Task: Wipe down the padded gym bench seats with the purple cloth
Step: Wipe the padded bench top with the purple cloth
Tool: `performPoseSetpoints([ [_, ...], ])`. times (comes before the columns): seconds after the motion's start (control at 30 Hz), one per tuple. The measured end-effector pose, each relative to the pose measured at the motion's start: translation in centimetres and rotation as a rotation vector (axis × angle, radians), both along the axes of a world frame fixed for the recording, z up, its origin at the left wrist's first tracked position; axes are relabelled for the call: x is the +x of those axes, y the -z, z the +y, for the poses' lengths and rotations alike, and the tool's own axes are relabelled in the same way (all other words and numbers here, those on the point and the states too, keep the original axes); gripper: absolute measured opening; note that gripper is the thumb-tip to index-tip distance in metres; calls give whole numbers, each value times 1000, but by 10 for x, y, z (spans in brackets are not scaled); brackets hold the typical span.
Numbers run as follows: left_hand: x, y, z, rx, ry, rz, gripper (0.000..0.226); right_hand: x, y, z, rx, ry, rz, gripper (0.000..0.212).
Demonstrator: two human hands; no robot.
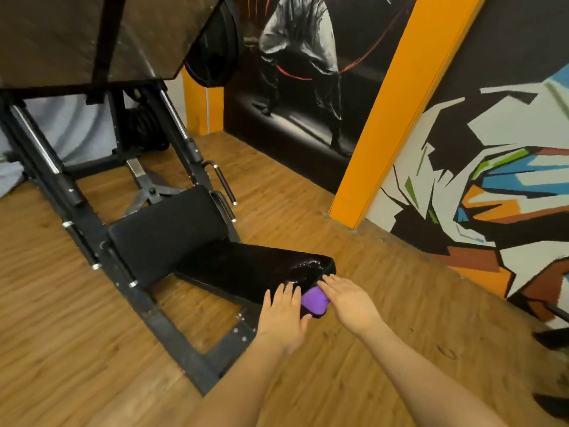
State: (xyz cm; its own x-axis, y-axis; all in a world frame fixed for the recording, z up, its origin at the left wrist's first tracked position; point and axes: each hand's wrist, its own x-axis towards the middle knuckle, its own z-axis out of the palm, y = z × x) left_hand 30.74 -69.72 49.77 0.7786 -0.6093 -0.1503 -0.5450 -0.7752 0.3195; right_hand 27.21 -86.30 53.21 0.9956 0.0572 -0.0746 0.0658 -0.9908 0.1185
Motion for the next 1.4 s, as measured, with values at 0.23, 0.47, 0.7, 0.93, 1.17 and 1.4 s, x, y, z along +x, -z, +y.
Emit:
performPoseSetpoints([
  [0.23,73,16,-44,49,-79,58,64,90,27,-60,7,-107,38,62],
  [0.47,66,72,-51,132,-352,231,64,134,95,-90,-44,-546,199,83],
  [0.7,23,99,-114,91,-794,345,66,170,123,-110,-52,-899,288,86],
  [0.93,-12,112,-155,81,-986,374,65,158,147,-105,-117,-1137,389,64],
  [1.17,-29,133,-193,16,-1241,379,68,149,173,-116,-38,-1158,303,65],
  [1.4,-18,140,-221,-23,-1524,384,69,176,179,-110,65,-1369,365,60],
])
